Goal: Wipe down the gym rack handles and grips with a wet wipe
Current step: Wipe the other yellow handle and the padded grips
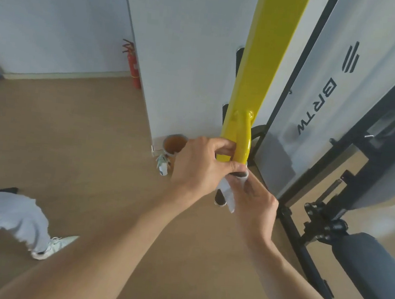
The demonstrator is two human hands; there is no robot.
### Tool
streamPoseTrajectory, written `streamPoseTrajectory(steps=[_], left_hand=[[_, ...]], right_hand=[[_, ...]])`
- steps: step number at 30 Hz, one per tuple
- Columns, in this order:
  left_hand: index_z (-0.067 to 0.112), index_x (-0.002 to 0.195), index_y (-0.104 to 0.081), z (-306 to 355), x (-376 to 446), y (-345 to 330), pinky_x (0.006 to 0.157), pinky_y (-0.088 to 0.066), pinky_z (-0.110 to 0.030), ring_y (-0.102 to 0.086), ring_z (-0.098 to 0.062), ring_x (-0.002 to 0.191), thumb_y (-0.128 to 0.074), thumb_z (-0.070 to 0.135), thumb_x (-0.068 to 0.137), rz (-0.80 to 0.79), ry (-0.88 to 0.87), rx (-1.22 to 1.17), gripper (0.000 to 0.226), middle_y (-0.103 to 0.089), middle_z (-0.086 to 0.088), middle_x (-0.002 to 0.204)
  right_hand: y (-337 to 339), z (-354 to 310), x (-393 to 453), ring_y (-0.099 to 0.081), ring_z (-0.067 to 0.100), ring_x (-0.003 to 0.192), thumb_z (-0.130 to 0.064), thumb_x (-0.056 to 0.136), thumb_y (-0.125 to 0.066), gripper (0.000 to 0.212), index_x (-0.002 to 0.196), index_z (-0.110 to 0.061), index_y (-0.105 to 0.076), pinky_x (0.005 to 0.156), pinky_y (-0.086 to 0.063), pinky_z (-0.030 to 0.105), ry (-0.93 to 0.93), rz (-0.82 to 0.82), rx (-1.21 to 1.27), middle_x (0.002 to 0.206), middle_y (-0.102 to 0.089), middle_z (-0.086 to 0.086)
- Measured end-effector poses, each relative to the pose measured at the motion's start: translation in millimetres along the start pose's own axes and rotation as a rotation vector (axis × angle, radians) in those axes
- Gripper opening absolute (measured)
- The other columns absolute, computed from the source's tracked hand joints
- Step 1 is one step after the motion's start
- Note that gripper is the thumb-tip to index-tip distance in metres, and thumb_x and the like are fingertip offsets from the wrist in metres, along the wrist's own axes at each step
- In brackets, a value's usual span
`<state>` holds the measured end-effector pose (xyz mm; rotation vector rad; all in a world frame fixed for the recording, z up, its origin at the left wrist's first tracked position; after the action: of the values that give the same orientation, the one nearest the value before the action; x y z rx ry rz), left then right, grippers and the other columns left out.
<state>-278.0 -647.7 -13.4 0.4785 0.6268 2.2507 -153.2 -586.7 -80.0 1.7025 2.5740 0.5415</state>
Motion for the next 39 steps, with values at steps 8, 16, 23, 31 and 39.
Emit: streamPoseTrajectory(steps=[8,16,23,31,39], left_hand=[[0.037,0.098,-0.077,5,0,-4,0.079,-0.057,-0.033,-0.069,0.004,0.090,-0.081,0.054,0.071,0.001,0.004,0.052,0.032,-0.076,0.026,0.094],[0.046,0.100,-0.077,2,-1,-2,0.081,-0.058,-0.033,-0.070,0.007,0.091,-0.080,0.053,0.072,-0.056,0.018,0.029,0.029,-0.075,0.026,0.096],[0.048,0.099,-0.076,-4,-2,2,0.084,-0.058,-0.035,-0.070,0.006,0.094,-0.078,0.056,0.070,-0.053,0.005,0.023,0.030,-0.076,0.025,0.096],[0.045,0.099,-0.077,-3,1,4,0.088,-0.057,-0.034,-0.070,0.007,0.094,-0.082,0.048,0.073,-0.066,0.003,-0.001,0.027,-0.076,0.026,0.096],[0.044,0.099,-0.077,-1,-1,1,0.089,-0.057,-0.033,-0.069,0.009,0.095,-0.081,0.049,0.073,-0.054,-0.020,0.014,0.027,-0.075,0.027,0.098]], right_hand=[[-2,20,-1,-0.035,0.009,0.048,-0.043,0.085,-0.075,0.038,0.054,-0.036,-0.053,0.047,-0.025,0.022,-0.111,-0.202,-0.178,0.046,-0.048,-0.017],[6,11,11,-0.037,0.009,0.050,-0.039,0.084,-0.075,0.028,0.060,-0.035,-0.060,0.045,-0.029,0.021,-0.034,-0.198,-0.127,0.052,-0.055,-0.008],[8,-2,17,-0.044,0.018,0.056,-0.051,0.087,-0.066,0.025,0.079,-0.028,-0.070,0.050,-0.036,0.029,-0.019,-0.235,-0.117,0.060,-0.064,-0.001],[0,11,7,-0.041,0.008,0.050,-0.041,0.086,-0.071,0.033,0.062,-0.029,-0.053,0.041,-0.030,0.015,-0.066,-0.263,-0.215,0.052,-0.051,-0.007],[-3,25,3,-0.043,0.013,0.054,-0.043,0.084,-0.074,0.031,0.068,-0.021,-0.057,0.041,-0.031,0.017,-0.095,-0.291,-0.279,0.058,-0.056,-0.007]])
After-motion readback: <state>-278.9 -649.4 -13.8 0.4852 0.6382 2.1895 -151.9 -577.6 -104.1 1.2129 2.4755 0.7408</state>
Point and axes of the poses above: each hand's wrist, its own x-axis towards the middle knuckle, its own y-axis out of the back of the hand, z = x × y, the point moved 2 cm from there along x, towards the middle knuckle
